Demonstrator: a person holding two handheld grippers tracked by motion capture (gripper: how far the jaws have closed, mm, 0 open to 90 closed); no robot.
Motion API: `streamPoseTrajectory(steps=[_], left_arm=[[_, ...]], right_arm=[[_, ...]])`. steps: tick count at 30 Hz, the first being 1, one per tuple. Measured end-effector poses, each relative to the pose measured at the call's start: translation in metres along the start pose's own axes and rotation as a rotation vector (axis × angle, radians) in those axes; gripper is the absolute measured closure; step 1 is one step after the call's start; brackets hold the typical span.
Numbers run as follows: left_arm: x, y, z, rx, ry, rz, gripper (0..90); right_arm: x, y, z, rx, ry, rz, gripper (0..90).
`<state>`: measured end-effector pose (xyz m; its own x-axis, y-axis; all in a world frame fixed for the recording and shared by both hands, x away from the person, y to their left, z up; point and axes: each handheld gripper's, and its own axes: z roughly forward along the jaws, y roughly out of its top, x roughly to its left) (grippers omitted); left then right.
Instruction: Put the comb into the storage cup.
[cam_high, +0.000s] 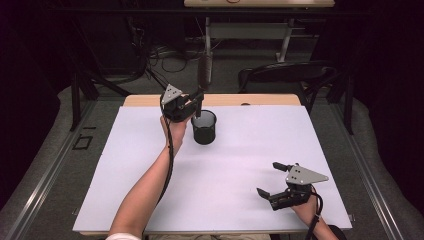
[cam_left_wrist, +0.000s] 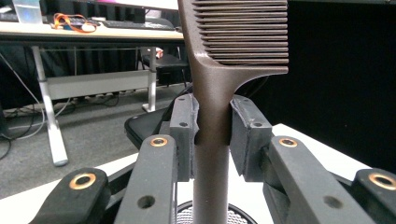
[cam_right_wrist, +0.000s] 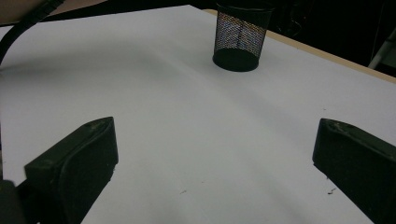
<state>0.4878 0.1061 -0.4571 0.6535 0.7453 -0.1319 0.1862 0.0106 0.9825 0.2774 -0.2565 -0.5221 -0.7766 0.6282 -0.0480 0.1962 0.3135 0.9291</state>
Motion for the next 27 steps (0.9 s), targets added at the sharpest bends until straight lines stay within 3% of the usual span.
streamPoseTrajectory(steps=[27], left_arm=[[-0.005, -0.024, 0.013, 0.050, 0.008, 0.037, 72.4]], right_arm=[[0.001, 0.000, 0.001, 0.002, 0.004, 0.002, 0.0]])
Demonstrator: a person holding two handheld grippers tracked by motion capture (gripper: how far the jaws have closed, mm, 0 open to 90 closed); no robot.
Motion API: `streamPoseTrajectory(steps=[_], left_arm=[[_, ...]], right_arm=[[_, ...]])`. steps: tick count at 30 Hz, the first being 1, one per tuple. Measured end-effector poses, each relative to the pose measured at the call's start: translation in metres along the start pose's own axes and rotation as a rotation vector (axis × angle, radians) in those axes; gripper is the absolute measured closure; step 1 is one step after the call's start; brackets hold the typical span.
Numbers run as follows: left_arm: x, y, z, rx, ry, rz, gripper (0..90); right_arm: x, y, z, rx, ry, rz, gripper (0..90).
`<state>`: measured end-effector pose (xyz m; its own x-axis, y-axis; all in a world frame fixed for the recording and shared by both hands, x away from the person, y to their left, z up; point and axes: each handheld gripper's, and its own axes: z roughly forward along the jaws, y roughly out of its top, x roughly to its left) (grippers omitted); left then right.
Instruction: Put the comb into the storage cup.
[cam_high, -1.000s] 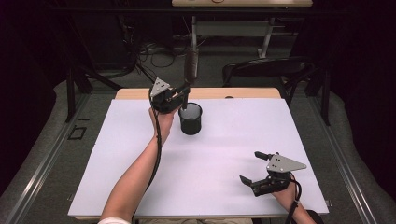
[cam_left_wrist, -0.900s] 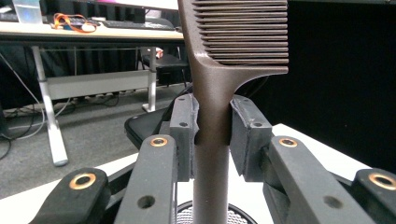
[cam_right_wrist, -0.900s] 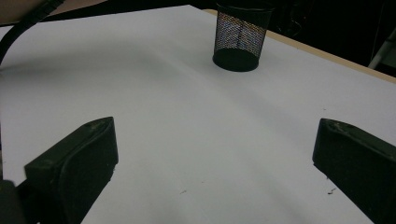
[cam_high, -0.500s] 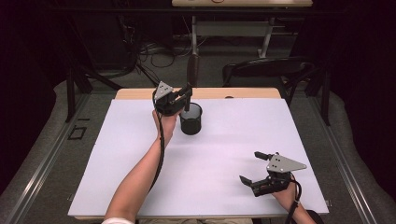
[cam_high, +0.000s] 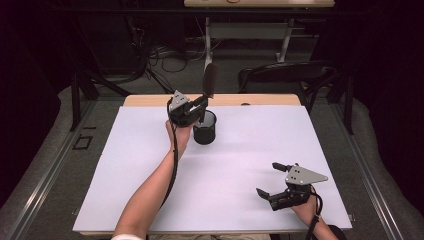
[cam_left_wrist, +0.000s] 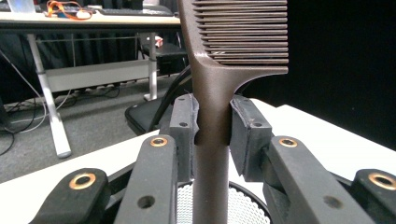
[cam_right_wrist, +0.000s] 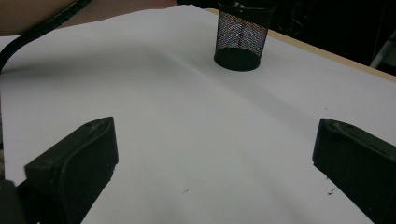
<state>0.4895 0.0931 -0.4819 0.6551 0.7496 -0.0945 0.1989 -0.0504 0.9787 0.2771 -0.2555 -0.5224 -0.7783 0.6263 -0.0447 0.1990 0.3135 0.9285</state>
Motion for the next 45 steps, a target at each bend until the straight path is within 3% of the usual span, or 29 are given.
streamPoseTrajectory(steps=[5, 26, 45], left_arm=[[0.001, -0.003, 0.000, 0.004, 0.010, -0.010, 72.4], [0.000, -0.013, 0.000, 0.083, 0.044, 0.031, 72.4], [-0.002, -0.015, 0.002, 0.118, 0.040, 0.049, 72.5]], right_arm=[[0.000, 0.000, 0.000, 0.002, 0.000, 0.001, 0.0], [0.000, 0.000, 0.000, 0.002, -0.002, 0.002, 0.0], [0.000, 0.000, 0.000, 0.001, 0.001, -0.001, 0.0]])
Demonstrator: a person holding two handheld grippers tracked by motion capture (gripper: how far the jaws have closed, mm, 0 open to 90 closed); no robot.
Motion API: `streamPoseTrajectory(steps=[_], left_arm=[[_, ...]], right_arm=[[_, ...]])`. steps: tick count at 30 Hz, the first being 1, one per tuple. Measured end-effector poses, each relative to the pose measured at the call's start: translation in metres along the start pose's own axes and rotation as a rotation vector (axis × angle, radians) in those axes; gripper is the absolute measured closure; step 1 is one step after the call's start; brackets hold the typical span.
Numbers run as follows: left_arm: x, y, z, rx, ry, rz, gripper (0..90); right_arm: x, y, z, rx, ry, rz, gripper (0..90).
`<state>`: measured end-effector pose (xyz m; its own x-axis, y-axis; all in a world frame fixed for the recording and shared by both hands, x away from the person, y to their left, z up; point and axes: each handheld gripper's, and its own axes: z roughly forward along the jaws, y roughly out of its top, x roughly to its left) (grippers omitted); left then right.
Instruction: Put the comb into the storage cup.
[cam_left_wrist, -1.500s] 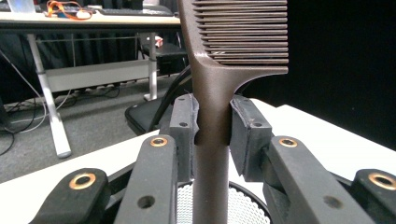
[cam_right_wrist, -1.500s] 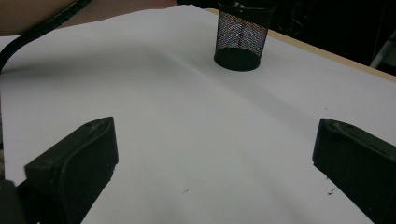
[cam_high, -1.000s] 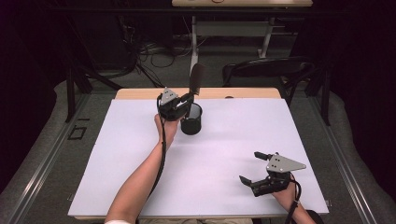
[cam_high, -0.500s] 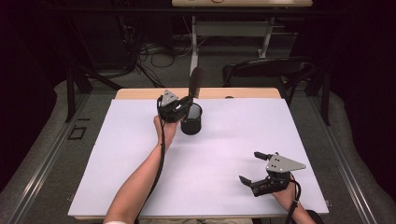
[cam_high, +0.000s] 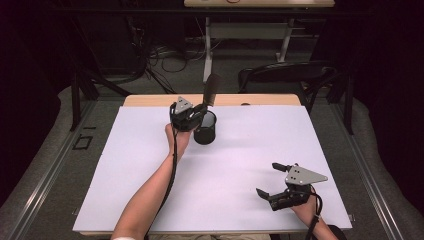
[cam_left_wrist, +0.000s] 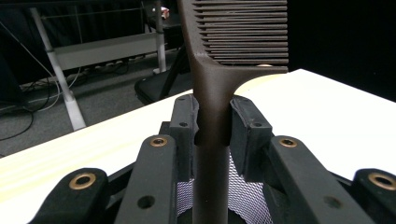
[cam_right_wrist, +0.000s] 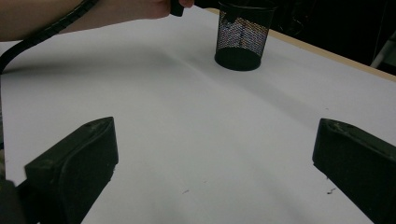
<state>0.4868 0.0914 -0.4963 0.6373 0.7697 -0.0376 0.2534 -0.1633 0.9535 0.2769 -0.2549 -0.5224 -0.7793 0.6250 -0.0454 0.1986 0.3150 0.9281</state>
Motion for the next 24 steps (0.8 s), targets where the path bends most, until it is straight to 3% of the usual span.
streamPoseTrajectory(steps=[12, 24], left_arm=[[-0.0016, -0.0029, 0.0029, 0.010, 0.002, 0.007, 72.5], [-0.0008, -0.0065, 0.0046, 0.011, -0.011, -0.015, 72.5]], right_arm=[[0.0001, -0.0001, -0.0001, 0.001, 0.000, 0.001, 0.0], [-0.0001, -0.0004, -0.0001, 0.005, 0.000, 0.000, 0.0]])
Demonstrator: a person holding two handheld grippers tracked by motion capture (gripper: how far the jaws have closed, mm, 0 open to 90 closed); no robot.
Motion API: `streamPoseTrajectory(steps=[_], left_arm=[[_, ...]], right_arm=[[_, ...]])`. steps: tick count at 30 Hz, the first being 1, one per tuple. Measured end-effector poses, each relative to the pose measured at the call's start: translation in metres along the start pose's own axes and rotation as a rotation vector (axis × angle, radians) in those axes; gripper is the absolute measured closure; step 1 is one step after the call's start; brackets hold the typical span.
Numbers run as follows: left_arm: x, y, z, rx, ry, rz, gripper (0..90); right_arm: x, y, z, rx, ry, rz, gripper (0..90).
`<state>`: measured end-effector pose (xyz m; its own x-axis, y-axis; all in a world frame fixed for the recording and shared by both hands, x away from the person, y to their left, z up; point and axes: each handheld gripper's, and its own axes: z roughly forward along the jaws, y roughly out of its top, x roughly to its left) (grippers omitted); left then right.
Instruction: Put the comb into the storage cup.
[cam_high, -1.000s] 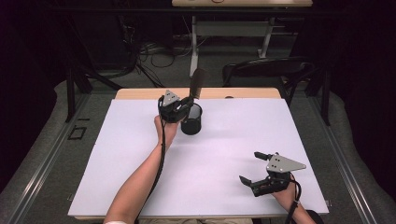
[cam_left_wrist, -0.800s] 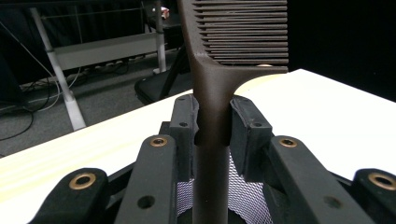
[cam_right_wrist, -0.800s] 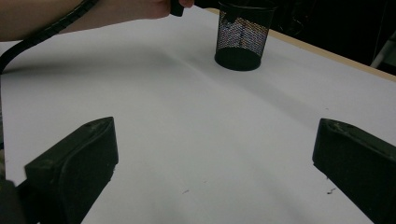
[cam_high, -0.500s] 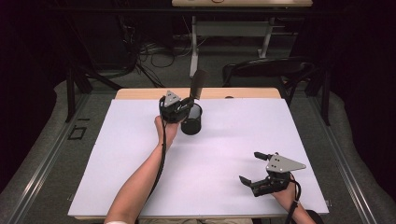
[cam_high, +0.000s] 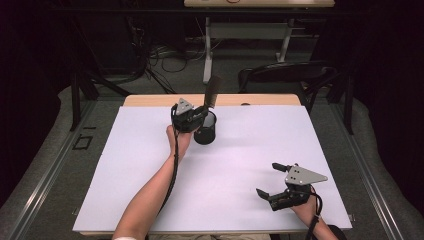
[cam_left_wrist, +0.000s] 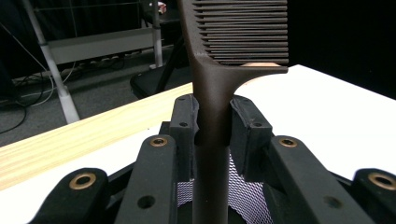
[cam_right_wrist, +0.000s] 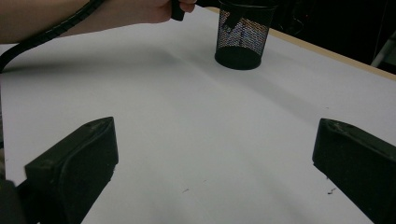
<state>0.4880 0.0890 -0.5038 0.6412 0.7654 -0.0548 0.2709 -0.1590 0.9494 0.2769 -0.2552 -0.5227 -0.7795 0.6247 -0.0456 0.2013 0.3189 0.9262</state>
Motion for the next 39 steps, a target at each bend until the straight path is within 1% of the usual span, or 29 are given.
streamPoseTrajectory(steps=[1, 8, 12, 31, 34, 39], left_arm=[[0.0003, -0.0002, 0.0001, 0.002, -0.003, 0.000, 72.5], [-0.0004, -0.0044, 0.0027, 0.019, 0.012, 0.006, 72.6], [-0.0015, -0.0061, 0.0041, 0.035, 0.015, 0.020, 72.5], [-0.0029, -0.0094, 0.0065, 0.060, 0.029, 0.037, 72.5], [-0.0032, -0.0097, 0.0067, 0.065, 0.026, 0.037, 72.4], [-0.0044, -0.0091, 0.0065, 0.069, 0.024, 0.049, 72.5]], right_arm=[[-0.0001, 0.0000, 0.0000, 0.001, -0.001, 0.001, 0.0], [0.0001, 0.0000, 0.0000, 0.000, 0.000, 0.001, 0.0], [0.0006, 0.0000, -0.0001, -0.001, 0.002, 0.001, 0.0], [0.0003, 0.0000, 0.0001, 0.005, 0.002, 0.002, 0.0], [0.0001, -0.0001, 0.0004, 0.003, 0.002, 0.000, 0.0], [0.0003, 0.0000, 0.0005, 0.002, 0.003, 0.000, 0.0]])
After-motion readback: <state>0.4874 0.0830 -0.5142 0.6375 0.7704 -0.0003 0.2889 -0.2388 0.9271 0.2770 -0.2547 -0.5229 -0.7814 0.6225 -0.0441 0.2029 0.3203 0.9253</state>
